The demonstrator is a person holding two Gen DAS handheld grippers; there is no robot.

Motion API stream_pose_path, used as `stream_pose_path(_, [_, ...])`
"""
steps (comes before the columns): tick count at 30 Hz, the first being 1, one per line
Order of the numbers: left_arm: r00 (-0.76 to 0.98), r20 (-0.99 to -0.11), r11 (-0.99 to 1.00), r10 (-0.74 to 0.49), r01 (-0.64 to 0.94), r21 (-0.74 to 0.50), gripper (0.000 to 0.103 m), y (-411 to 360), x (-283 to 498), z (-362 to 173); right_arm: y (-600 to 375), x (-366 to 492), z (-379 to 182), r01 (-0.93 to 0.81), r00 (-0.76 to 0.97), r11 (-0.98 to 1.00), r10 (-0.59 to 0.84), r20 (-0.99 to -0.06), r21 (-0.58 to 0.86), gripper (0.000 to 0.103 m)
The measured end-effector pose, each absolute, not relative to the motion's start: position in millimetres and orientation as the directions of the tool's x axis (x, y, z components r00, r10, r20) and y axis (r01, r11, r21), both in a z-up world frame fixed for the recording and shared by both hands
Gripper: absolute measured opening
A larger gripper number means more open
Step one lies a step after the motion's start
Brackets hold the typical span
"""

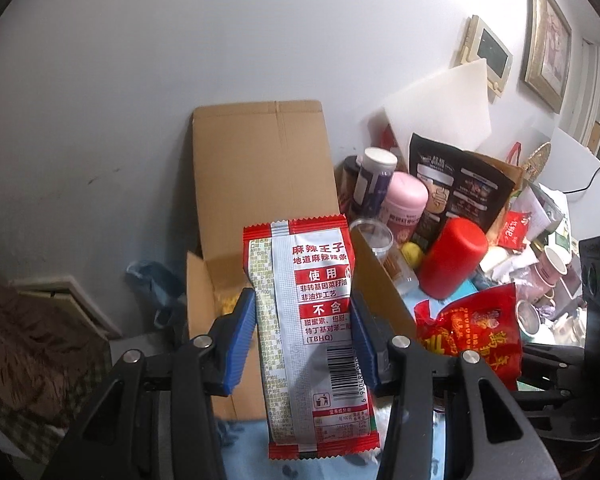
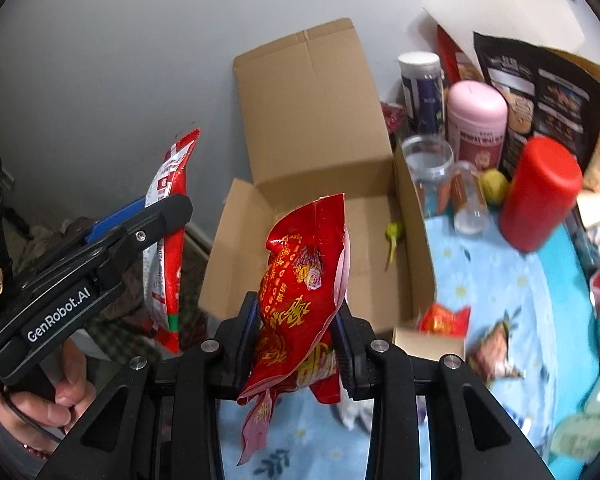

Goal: Organize snacks
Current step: 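Lift and carry the snack strip and red candy bag toward the cardboard box, then lower both snacks into the box and open both tools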

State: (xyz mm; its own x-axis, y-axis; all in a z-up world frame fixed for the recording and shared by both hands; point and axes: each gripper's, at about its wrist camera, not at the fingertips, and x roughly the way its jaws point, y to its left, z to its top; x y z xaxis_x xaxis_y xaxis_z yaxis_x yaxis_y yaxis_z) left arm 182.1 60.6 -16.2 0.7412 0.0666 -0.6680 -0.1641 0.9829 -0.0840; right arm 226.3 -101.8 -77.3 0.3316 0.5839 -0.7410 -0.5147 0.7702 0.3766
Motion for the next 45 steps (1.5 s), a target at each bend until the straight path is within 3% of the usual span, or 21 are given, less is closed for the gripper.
stream_pose_path(19, [0.686, -0.723, 0.975, 0.078, -0.205, -0.088, 0.045, 98.7, 275.3, -73.3, -57.0, 327.0, -115.2, -0.559, 0.323, 0.749, 0.592, -0.738, 0.356, 0.034])
stream_pose_path(45, [0.471, -0.872, 0.960, 0.133, -0.279, -0.004, 0.046, 132.9, 330.9, -194.3, 10.6, 370.4, -202.9, -0.522, 0.264, 0.821, 0.412, -0.872, 0.230, 0.035])
